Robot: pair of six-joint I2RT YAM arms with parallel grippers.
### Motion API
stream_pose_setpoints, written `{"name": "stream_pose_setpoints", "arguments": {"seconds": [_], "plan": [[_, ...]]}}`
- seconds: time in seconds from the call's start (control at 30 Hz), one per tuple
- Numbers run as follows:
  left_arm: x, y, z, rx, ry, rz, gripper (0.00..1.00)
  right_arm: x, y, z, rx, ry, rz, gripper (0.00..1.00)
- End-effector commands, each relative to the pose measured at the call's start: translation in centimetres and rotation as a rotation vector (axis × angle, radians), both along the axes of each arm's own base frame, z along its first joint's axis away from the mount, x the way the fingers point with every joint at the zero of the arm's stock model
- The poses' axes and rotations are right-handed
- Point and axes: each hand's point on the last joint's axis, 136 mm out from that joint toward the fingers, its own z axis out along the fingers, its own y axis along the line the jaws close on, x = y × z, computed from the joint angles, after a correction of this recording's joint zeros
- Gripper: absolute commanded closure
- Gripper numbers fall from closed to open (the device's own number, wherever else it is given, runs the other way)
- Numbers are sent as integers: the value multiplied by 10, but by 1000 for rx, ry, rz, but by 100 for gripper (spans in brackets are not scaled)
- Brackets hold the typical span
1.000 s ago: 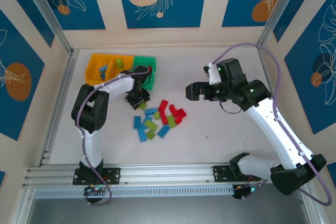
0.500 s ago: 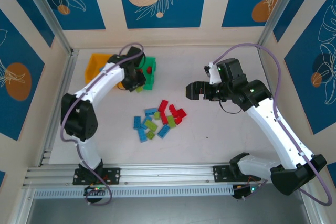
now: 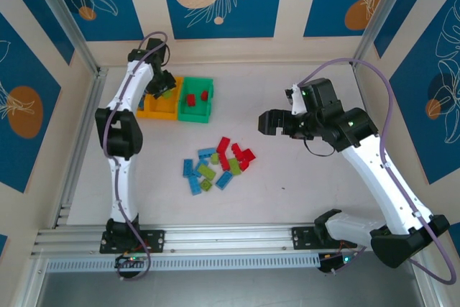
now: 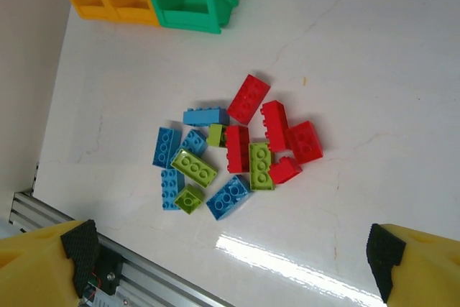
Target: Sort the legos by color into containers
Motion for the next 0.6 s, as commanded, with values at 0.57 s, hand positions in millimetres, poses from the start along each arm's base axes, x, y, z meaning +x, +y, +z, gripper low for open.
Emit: {"name": "stream_pose_setpoints", "arguments": {"seconds": [0.57], "plan": [[-154,-83,174,-96,-313,-442,48,17,46,-110,-23,315,53,15]]}}
